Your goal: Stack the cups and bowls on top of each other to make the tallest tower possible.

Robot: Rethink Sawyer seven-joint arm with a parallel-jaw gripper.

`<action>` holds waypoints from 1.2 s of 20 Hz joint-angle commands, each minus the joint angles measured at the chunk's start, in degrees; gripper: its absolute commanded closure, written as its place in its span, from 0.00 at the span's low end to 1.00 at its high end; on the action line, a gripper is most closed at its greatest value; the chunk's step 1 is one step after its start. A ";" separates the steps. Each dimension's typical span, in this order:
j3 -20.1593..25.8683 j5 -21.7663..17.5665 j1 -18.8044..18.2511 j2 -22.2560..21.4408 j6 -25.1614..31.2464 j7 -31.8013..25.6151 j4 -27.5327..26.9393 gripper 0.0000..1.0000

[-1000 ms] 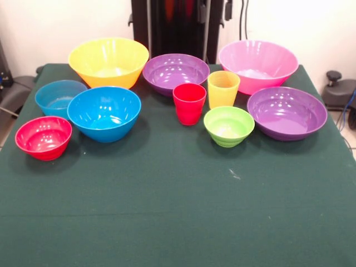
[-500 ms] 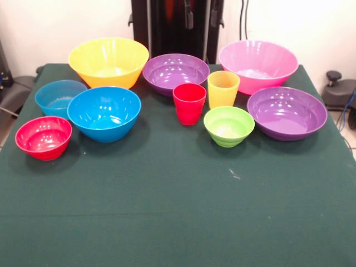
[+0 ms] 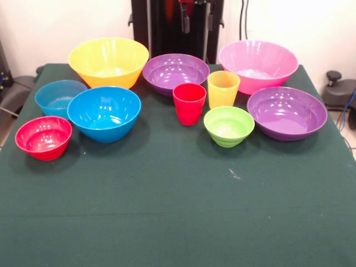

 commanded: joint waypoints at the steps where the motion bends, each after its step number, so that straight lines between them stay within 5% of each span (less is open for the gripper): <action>1: 5.13 -3.38 -0.99 2.98 0.44 -0.49 -2.79 0.00; 15: 7.81 -3.40 -3.22 4.61 8.07 -3.71 -8.54 0.00; 24: 4.39 -6.31 -0.16 8.75 9.51 -1.18 -15.29 0.00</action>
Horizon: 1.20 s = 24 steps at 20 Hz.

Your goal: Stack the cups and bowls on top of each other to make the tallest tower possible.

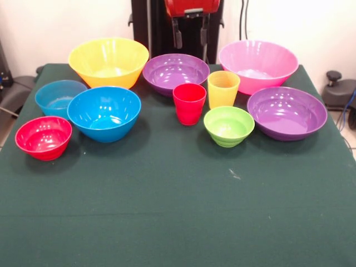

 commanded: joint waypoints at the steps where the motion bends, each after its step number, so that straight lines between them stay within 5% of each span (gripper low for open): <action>1: 0.76 -4.99 2.73 4.69 5.75 -0.69 -6.82 0.00; 13: -2.90 -6.88 8.05 6.87 14.41 -0.79 -14.68 0.00; 24: -0.54 -10.05 4.52 9.28 18.85 -6.30 -18.50 0.00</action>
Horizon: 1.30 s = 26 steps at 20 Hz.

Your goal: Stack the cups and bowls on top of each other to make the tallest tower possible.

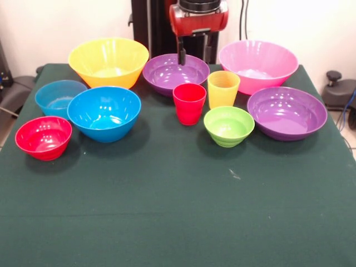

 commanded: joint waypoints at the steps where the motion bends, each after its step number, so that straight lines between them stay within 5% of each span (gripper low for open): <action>1: 1.11 -6.19 -1.12 3.01 6.52 -6.39 -5.52 0.00; 13: 2.44 -9.69 -4.28 4.49 0.69 -6.06 -2.47 0.00; 26: 4.35 -11.77 -5.28 6.25 1.39 -6.19 -3.34 0.00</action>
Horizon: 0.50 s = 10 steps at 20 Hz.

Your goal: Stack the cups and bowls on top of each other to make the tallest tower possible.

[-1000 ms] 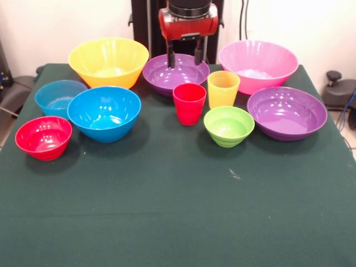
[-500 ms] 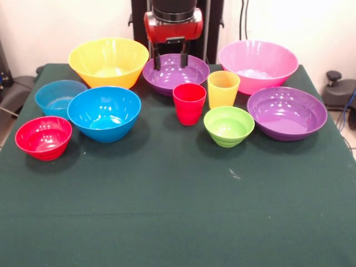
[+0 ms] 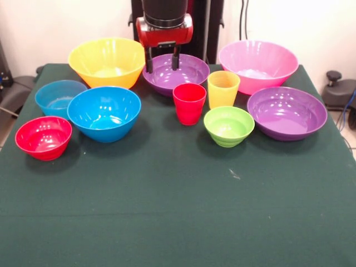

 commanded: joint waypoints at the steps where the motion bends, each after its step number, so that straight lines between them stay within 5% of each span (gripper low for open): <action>1: 4.45 -4.46 -0.60 2.39 -0.66 -6.46 -0.97 0.00; 10: 7.43 -4.72 -2.60 6.11 -0.28 -9.23 -4.04 0.00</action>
